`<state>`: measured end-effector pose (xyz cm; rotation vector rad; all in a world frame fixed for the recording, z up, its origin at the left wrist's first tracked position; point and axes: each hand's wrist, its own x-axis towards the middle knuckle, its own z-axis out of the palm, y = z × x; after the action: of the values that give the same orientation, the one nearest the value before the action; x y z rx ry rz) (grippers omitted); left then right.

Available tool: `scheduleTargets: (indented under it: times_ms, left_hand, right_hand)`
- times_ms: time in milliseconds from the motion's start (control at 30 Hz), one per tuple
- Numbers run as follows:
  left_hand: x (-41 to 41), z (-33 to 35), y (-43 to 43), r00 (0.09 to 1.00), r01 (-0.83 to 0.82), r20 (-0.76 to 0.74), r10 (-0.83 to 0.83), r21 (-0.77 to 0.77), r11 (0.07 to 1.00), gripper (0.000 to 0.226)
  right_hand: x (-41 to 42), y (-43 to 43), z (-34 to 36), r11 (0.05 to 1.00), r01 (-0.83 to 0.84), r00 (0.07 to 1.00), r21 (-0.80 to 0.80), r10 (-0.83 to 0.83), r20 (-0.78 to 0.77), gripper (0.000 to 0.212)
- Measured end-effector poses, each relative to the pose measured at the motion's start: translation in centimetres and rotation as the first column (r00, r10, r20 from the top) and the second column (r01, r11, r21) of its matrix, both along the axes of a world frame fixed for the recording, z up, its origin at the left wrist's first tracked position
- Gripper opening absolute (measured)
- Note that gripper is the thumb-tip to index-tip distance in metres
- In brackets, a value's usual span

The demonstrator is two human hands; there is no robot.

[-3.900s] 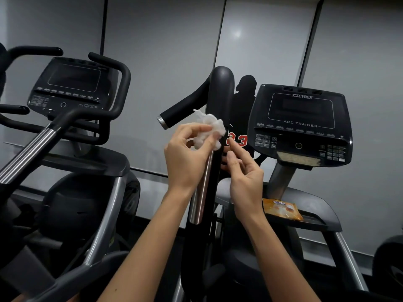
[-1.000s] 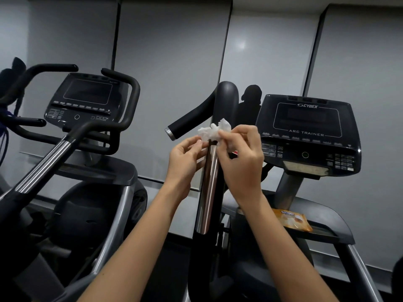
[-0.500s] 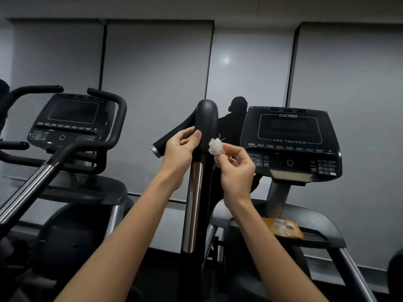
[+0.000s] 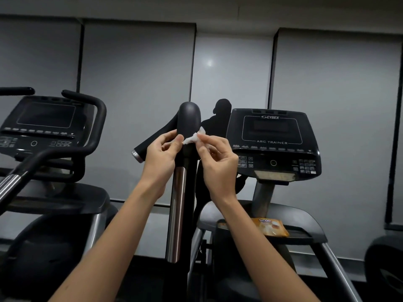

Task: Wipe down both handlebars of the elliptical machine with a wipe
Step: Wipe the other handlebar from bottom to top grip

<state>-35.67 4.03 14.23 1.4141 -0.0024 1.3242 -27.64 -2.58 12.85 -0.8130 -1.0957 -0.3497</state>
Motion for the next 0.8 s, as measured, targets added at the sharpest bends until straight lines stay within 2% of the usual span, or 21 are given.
scheduleTargets:
  times_ms: [133,200,433,600,667,800]
  left_hand:
    - [0.0,0.1,0.0,1.0,0.018,0.005,-0.018,-0.013,1.0,0.016]
    - [-0.1,0.0,0.0,1.0,0.013,0.007,-0.013,-0.016,1.0,0.018]
    - [-0.2,0.1,0.3,0.999,0.045,-0.011,-0.045,-0.016,0.999,0.018]
    - [-0.1,0.0,0.4,0.999,0.033,-0.005,-0.033,-0.016,0.999,0.015]
    - [-0.1,0.0,0.5,1.0,0.027,-0.006,-0.027,-0.015,1.0,0.017]
    - [0.0,-0.1,0.5,1.0,0.02,-0.017,-0.02,-0.015,1.0,0.026]
  right_hand:
    - [0.1,-0.7,-1.5,0.972,0.232,0.929,0.046,-0.235,0.286,0.011]
    - [0.4,-0.7,-1.8,0.949,0.303,0.88,0.088,-0.313,0.358,0.012]
    - [1.1,1.9,4.5,0.884,0.434,0.837,0.176,-0.468,0.284,0.008]
    - [1.9,2.4,7.9,0.925,0.377,0.894,0.047,-0.377,0.243,0.01]
    - [1.9,1.8,7.0,0.93,0.366,0.895,0.028,-0.36,0.262,0.011]
    - [1.1,-0.2,1.2,0.915,0.397,0.838,0.063,-0.39,0.381,0.011]
